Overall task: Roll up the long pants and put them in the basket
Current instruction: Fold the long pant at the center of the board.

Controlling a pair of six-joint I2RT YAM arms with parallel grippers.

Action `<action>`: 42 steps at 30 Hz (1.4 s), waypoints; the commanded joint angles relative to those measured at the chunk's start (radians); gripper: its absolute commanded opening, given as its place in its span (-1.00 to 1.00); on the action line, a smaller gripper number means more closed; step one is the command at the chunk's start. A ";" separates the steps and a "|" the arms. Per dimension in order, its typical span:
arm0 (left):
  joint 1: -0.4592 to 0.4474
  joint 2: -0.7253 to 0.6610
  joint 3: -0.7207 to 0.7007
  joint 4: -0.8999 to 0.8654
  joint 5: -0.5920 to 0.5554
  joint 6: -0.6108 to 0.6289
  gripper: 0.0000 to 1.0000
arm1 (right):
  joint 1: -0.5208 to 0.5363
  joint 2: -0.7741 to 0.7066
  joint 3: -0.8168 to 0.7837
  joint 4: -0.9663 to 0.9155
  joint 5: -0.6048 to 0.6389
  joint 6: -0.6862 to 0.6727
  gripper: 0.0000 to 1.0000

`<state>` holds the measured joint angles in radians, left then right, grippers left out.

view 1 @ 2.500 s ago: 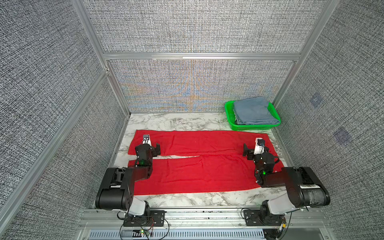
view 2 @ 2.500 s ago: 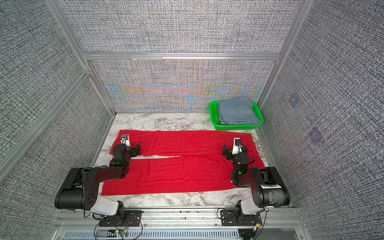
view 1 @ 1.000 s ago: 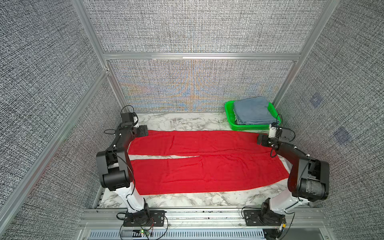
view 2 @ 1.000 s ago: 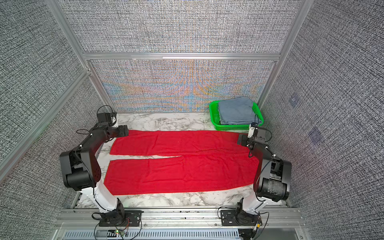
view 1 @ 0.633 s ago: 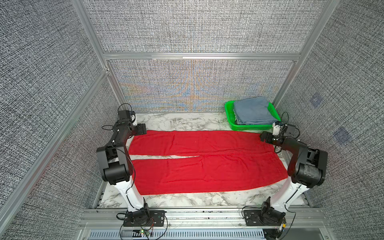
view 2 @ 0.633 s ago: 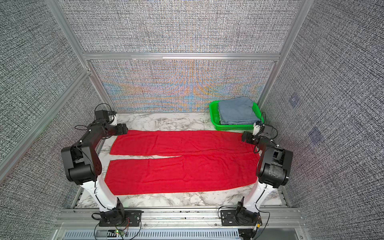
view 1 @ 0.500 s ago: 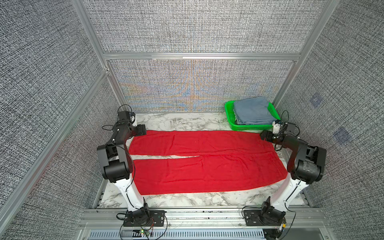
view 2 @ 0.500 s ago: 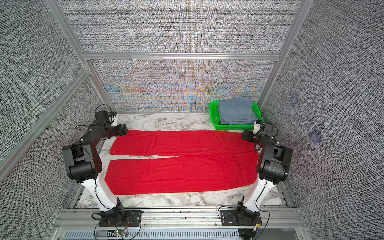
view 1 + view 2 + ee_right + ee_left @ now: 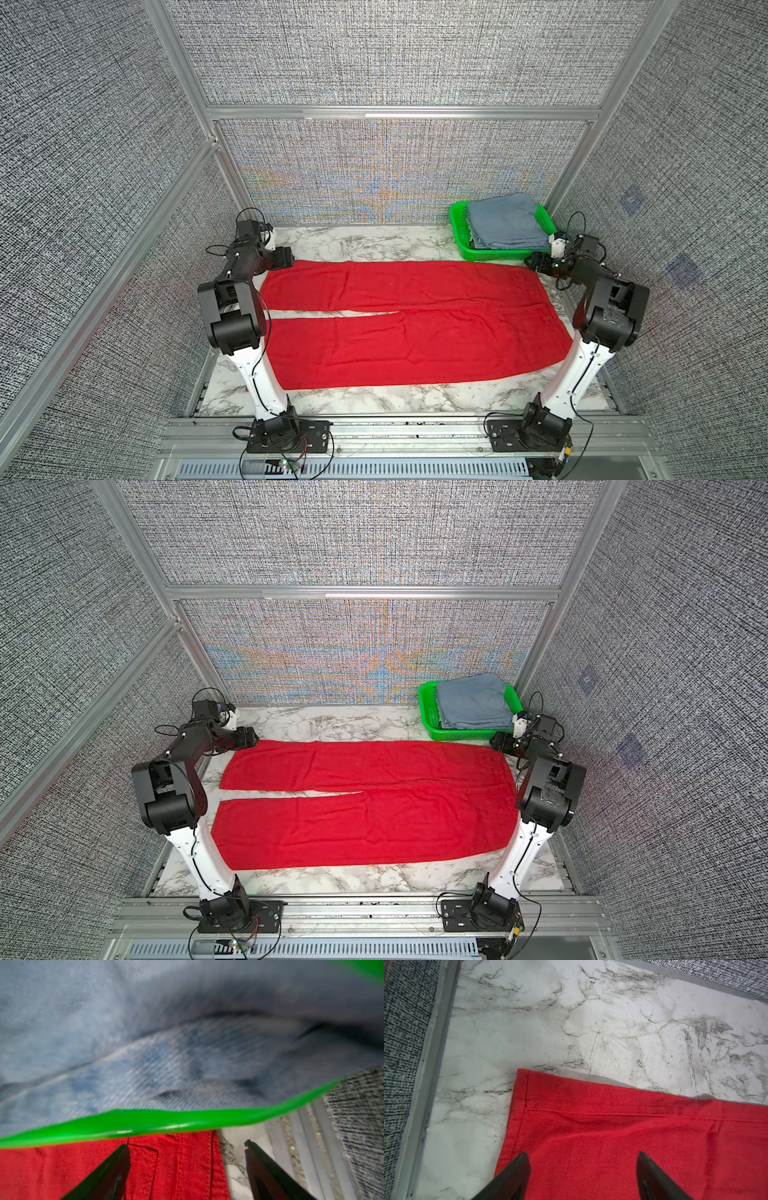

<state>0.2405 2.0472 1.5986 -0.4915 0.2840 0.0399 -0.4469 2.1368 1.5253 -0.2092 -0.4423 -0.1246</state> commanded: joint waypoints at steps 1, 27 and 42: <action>0.005 -0.004 0.004 -0.012 0.005 0.015 0.67 | -0.004 0.025 0.019 -0.068 -0.047 -0.052 0.74; 0.123 0.288 0.412 -0.201 0.345 0.127 0.53 | -0.039 0.116 0.067 -0.144 -0.067 -0.175 0.65; 0.125 0.493 0.837 -0.626 0.292 0.273 0.40 | -0.041 0.108 0.050 -0.142 -0.073 -0.200 0.65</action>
<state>0.3634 2.5206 2.3939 -0.9592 0.5774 0.2516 -0.4900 2.2417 1.5810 -0.2630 -0.5385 -0.3237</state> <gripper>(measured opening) 0.698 0.824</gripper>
